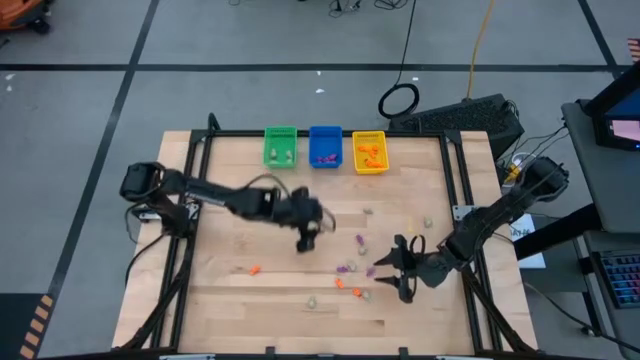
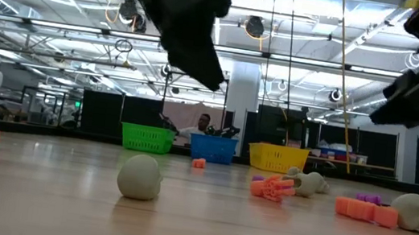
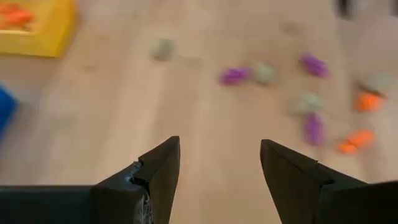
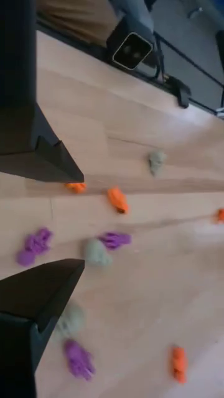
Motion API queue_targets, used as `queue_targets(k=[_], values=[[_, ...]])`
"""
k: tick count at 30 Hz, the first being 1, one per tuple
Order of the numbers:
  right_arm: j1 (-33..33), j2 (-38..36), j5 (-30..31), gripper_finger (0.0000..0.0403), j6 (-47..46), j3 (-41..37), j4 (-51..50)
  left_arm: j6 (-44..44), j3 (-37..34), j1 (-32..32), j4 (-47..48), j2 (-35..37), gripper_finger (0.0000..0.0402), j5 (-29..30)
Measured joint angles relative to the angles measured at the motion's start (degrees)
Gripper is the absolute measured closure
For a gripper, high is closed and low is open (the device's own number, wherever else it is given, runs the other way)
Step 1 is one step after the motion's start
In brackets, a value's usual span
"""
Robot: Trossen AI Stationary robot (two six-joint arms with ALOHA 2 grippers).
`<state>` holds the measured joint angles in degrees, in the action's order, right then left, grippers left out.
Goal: Sort Halloween decoration
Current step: Put the gray skull toy into the green bin
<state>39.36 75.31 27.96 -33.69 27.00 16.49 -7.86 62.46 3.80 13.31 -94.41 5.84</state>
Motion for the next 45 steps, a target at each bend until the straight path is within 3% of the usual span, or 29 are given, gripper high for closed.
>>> queue_targets(k=[8, 16, 20, 30, 45], values=[[6.2, 12.6, 3.9, 0.0175, -6.1, 5.7, 4.1, -5.7, 0.0, 14.4, 2.3, 0.6, 0.0181, 7.3], [8.0, 22.5, 8.1, 0.0182, -14.6, 19.6, -14.6, -11.5, 0.0, 22.1, 5.2, 0.6, 0.0181, 17.2], [8.1, 25.9, 7.9, 0.0185, -20.4, 24.2, -22.6, -12.8, 0.0, 23.7, 5.9, 0.6, 0.0181, 19.6], [8.8, 29.5, 6.5, 0.0184, -26.6, 26.0, -25.4, -14.3, 0.0, 24.4, 5.7, 0.6, 0.0181, 20.2], [8.7, 30.3, 8.0, 0.0205, -24.9, 26.0, -25.1, -14.3, 0.0, 24.4, 5.2, 0.6, 0.0181, 20.2]])
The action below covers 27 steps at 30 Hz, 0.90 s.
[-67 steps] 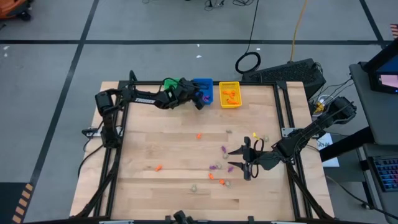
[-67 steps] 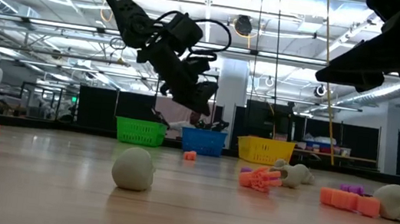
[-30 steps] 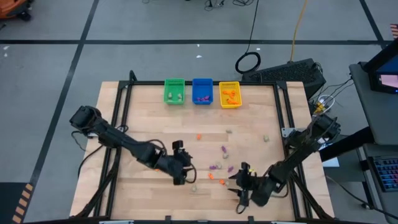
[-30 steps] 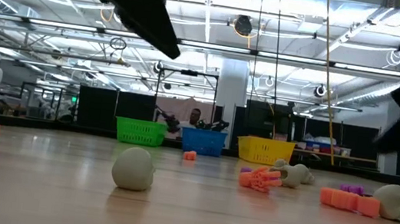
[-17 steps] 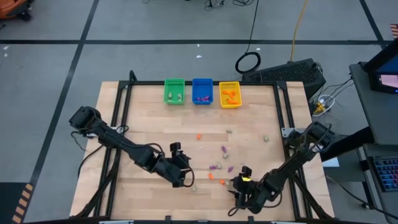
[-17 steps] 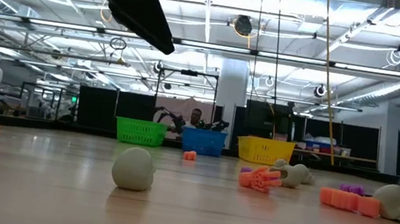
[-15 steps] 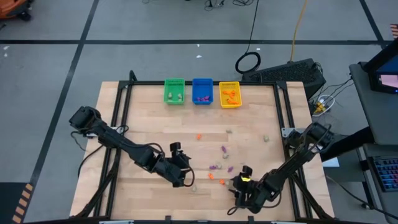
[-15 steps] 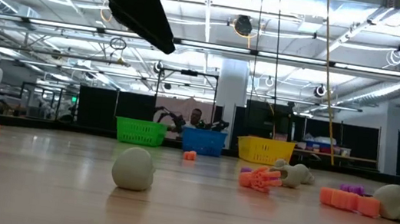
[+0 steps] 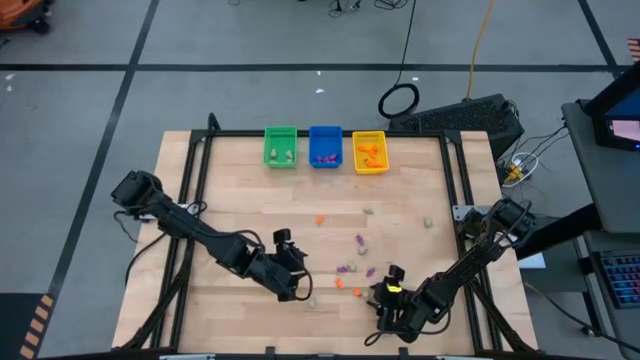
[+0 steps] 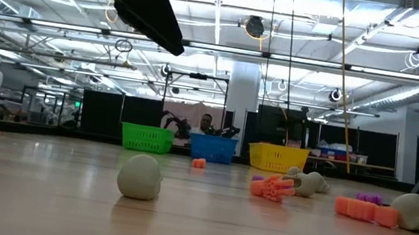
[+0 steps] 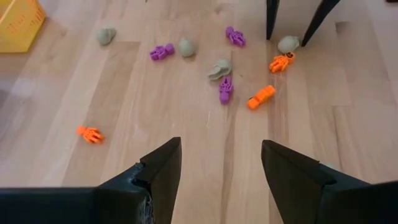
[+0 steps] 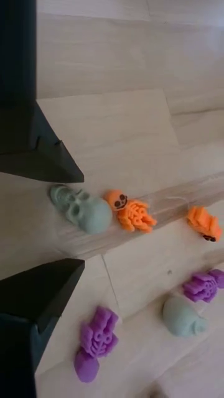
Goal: Sort Halloween decoration
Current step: Put the gray skull toy into the green bin
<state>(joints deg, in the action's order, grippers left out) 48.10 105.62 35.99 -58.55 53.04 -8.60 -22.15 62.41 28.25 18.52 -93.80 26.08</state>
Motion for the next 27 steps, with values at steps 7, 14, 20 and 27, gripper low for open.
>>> queue_targets(k=[7, 14, 20, 27], values=[[0.0, 0.2, 0.1, 0.0244, 2.3, 0.0, -0.4, 0.0, 0.0, 0.0, 0.0, 0.0, 0.0181, 0.0], [0.1, 2.9, 1.4, 0.0282, 3.0, 0.2, 0.6, 0.0, 0.0, 0.0, 0.0, 0.0, 0.0181, 0.0], [0.1, 3.2, 1.3, 0.0298, 3.7, 0.2, 1.0, 0.0, 0.0, 0.0, 0.0, 0.0, 0.0181, 0.0], [0.1, 3.3, 0.7, 0.0327, 4.2, 0.1, 0.9, 0.0, 0.0, 0.0, 0.0, 0.0, 0.0181, 0.0]])
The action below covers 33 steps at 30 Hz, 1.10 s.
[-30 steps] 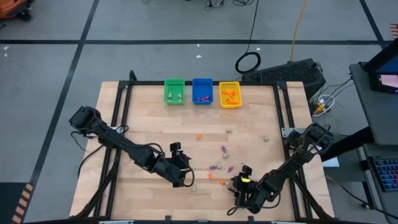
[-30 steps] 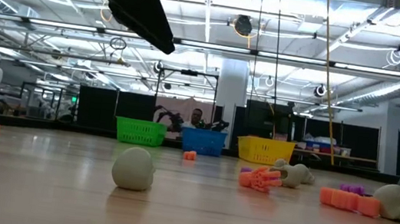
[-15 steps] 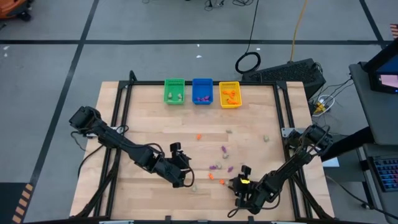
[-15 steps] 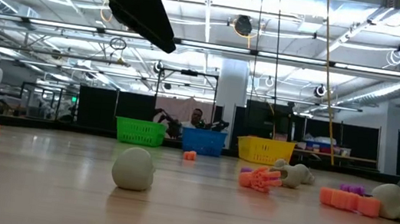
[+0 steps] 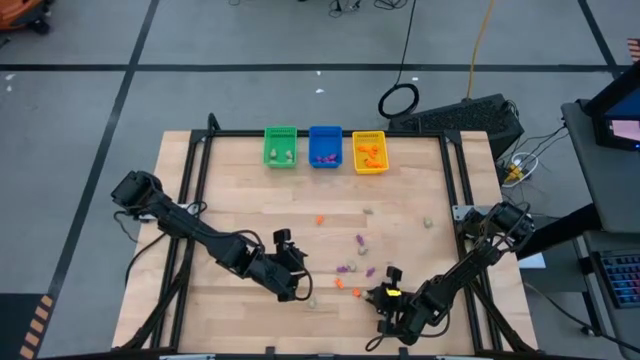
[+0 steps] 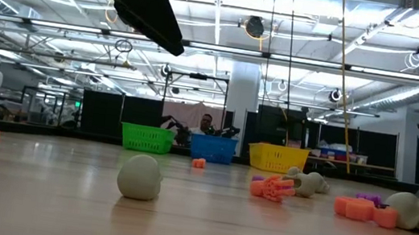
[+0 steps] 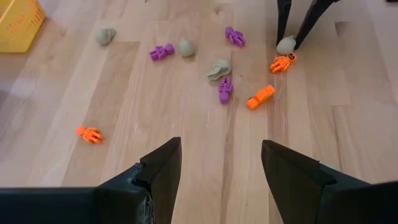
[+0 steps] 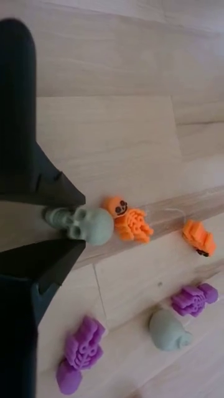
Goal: Sort Halloween decoration
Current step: Put the gray skull toy into the green bin
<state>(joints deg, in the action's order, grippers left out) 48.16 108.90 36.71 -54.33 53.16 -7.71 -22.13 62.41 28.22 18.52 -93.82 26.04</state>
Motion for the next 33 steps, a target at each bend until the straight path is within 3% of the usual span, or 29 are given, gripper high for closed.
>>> queue_targets(k=[14, 20, 26, 33], values=[[-0.1, -6.1, -1.7, 0.035, 8.7, -0.4, -1.3, 1.8, 0.0, 0.3, -7.3, 0.0, 0.0181, 0.0], [-0.1, -11.0, 6.9, 0.0352, 20.0, -0.3, -1.0, 7.4, 0.0, 0.6, -16.2, 0.0, 0.0181, 0.0], [-0.4, -16.2, 18.6, 0.0352, 34.2, -0.3, 1.1, 18.4, -0.1, 1.5, -27.2, -0.8, 0.0181, 1.0], [-1.6, -20.4, 18.6, 0.036, 40.0, -0.2, 4.5, 21.1, 0.0, 1.5, -30.4, -0.7, 0.0181, 1.0]])
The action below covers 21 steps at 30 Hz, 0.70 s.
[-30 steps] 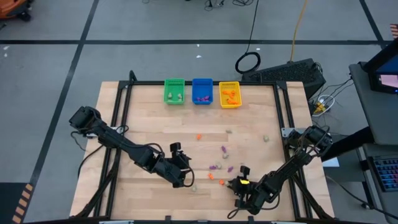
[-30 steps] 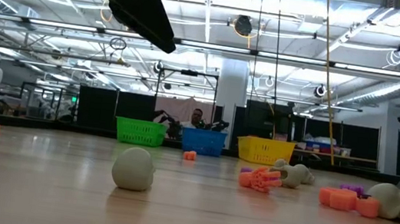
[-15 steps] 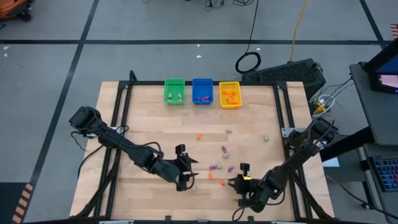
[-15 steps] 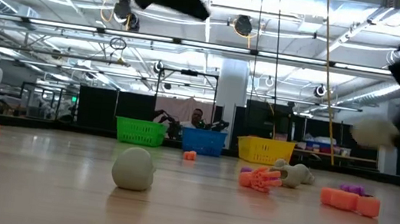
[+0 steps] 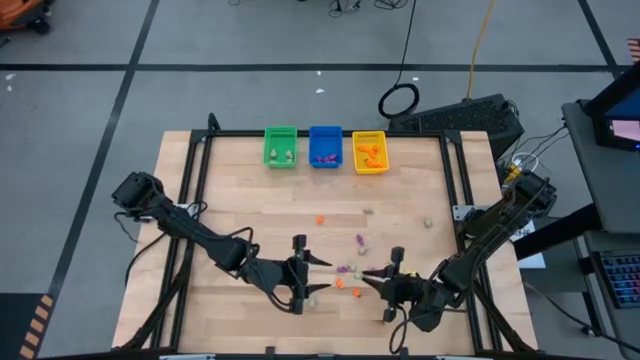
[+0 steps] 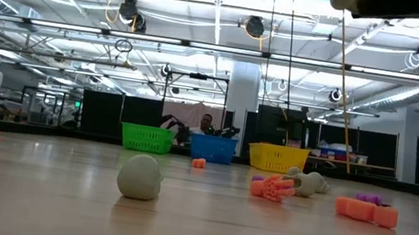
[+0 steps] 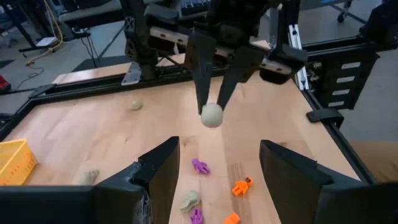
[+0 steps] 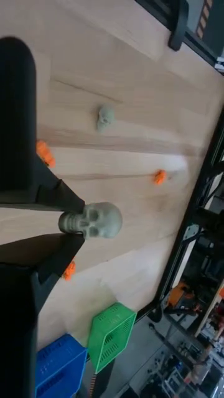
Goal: Sort Halloween decoration
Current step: Put the gray skull toy into the green bin
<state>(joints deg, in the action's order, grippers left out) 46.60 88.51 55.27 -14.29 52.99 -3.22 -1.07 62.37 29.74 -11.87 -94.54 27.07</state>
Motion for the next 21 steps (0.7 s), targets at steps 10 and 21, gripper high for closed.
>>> queue_targets(k=[10, 21], values=[[-0.2, 0.5, -0.2, 0.038, -4.2, 0.0, 0.0, -1.3, 0.0, -1.0, -2.8, -5.3, 0.0181, 0.2], [-0.2, 0.5, -0.4, 0.0374, -4.5, 0.0, -0.1, -1.2, 0.0, -2.9, -21.7, -13.7, 0.0181, -0.1]])
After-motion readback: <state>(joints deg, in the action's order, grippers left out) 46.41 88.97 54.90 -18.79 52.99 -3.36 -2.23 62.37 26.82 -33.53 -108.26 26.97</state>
